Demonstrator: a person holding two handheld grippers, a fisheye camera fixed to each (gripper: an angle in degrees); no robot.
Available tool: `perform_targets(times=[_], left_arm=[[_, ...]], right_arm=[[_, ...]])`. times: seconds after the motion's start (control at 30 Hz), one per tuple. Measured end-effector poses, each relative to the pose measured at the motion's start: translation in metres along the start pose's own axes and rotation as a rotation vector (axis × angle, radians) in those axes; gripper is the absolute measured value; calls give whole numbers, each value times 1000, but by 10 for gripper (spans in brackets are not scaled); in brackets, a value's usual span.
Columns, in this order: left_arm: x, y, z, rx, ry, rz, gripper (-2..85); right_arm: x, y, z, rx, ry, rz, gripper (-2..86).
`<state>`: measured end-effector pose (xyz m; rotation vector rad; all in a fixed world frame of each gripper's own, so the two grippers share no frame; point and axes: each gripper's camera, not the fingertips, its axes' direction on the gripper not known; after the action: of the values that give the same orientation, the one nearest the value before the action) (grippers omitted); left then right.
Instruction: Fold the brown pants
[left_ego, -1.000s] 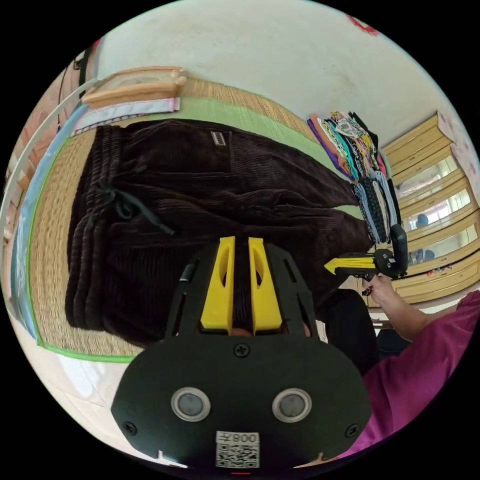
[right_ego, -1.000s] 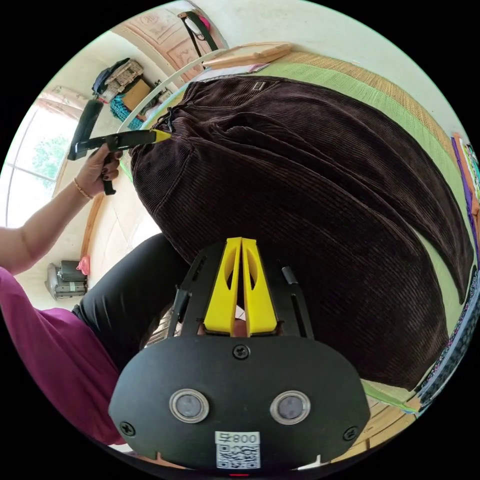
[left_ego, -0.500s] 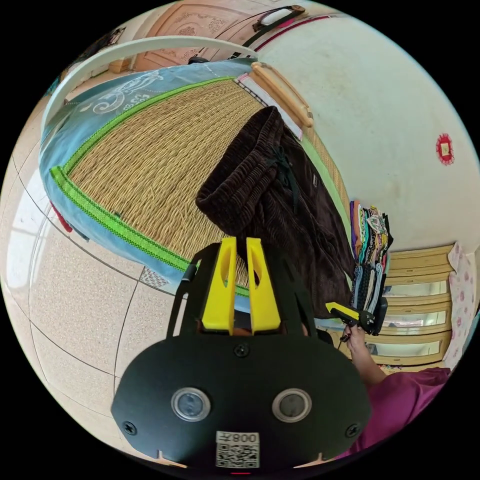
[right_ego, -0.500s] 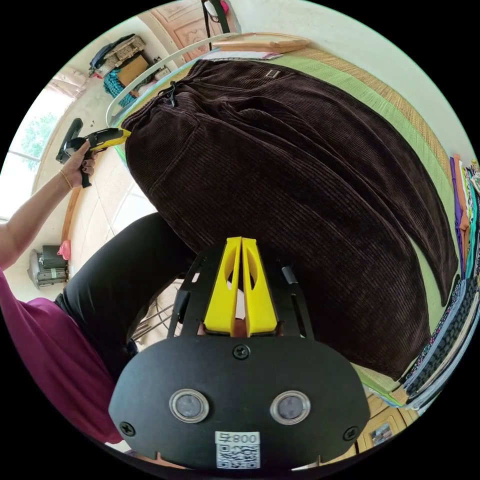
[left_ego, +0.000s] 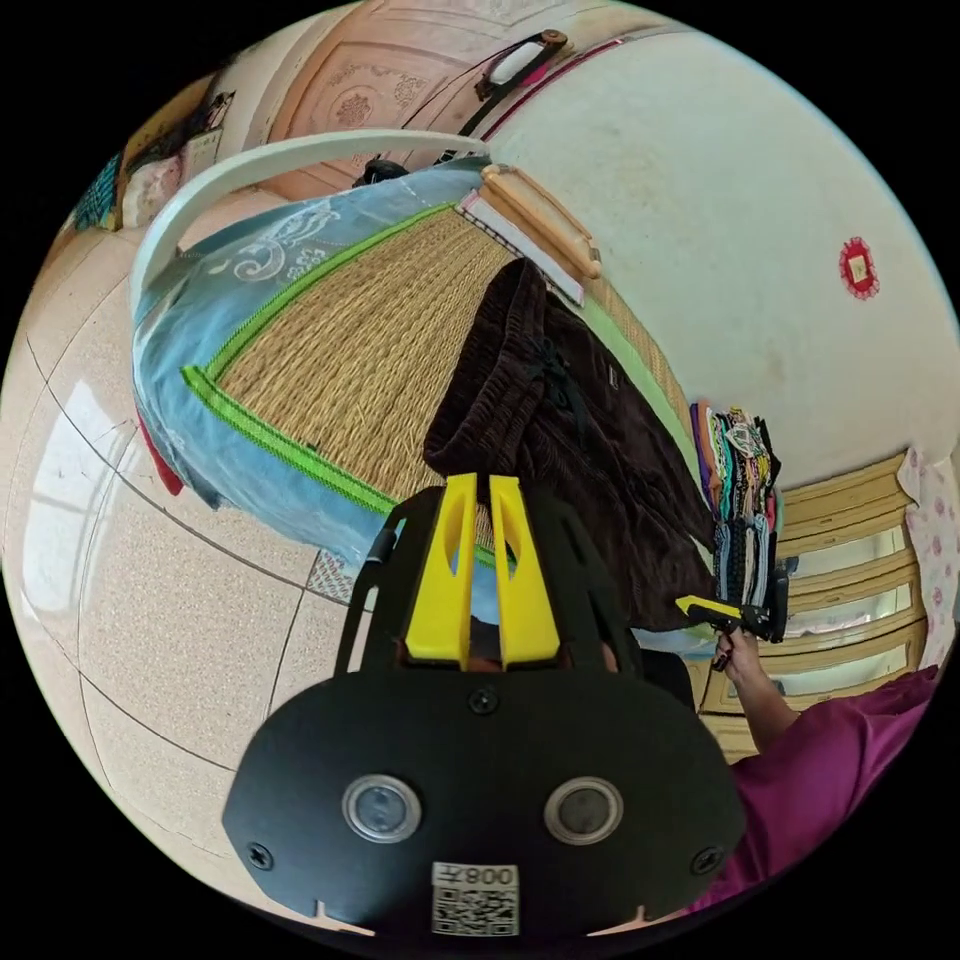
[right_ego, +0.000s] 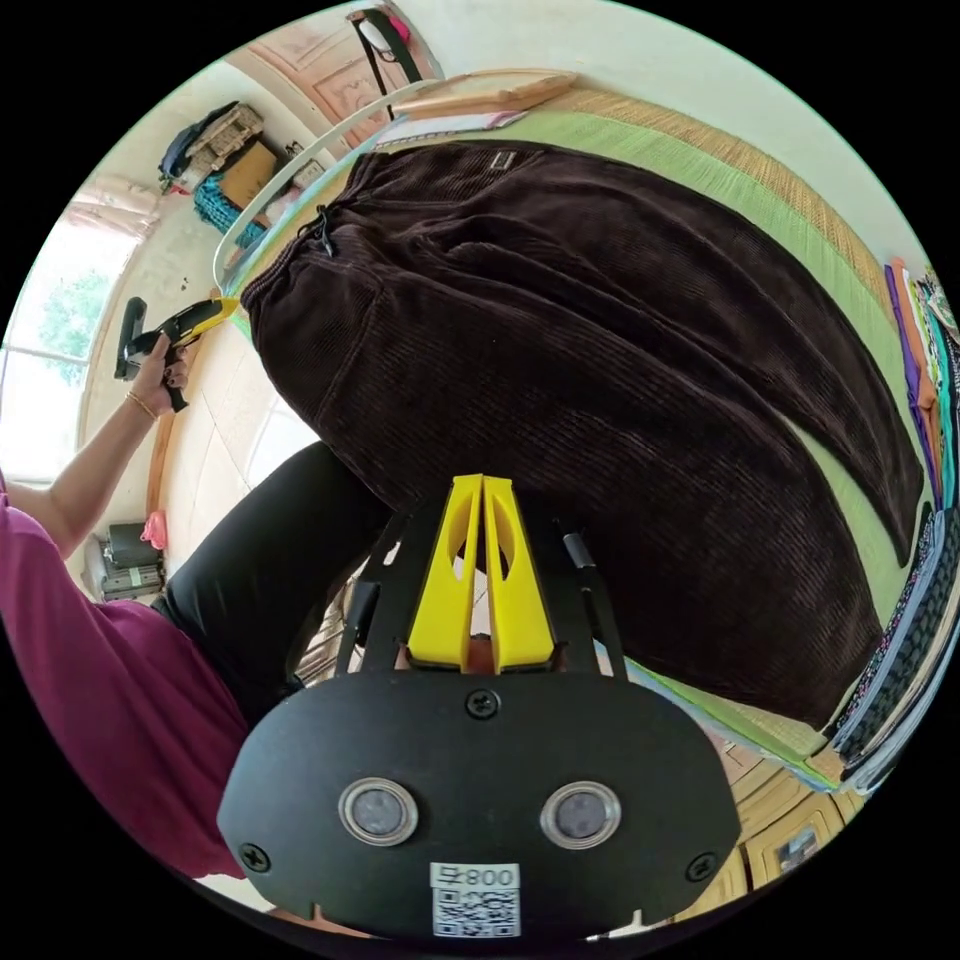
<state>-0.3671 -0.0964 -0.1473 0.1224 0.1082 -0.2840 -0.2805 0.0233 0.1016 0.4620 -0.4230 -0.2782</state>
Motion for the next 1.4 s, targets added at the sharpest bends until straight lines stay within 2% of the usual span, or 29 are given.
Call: perform_targets(times=[0.17, 0.4, 0.67, 0.73, 0.87, 0.97, 1.13, 1.4], left_arm=[[41, -85, 22, 1, 49, 229, 59], [110, -220, 108, -154, 17, 440, 83], [153, -297, 184, -364, -253, 603, 99], [158, -307, 201, -426, -294, 630, 100], [174, -316, 212, -438, -324, 717, 92], [186, -322, 216, -444, -326, 751, 82], [195, -339, 216, -455, -256, 690, 38], [219, -353, 197, -417, -273, 657, 19]], right_arm=[[47, -85, -32, 167, 22, -14, 9], [95, -233, -27, 193, 127, -89, 59], [141, -365, 7, 105, 218, -173, 77], [145, -383, 20, 73, 245, -198, 82], [160, -413, 48, -15, 300, -219, 90], [176, -423, 46, -6, 231, -209, 90], [198, -432, 37, 2, 160, -183, 84], [199, -446, 22, -52, 184, -192, 46]])
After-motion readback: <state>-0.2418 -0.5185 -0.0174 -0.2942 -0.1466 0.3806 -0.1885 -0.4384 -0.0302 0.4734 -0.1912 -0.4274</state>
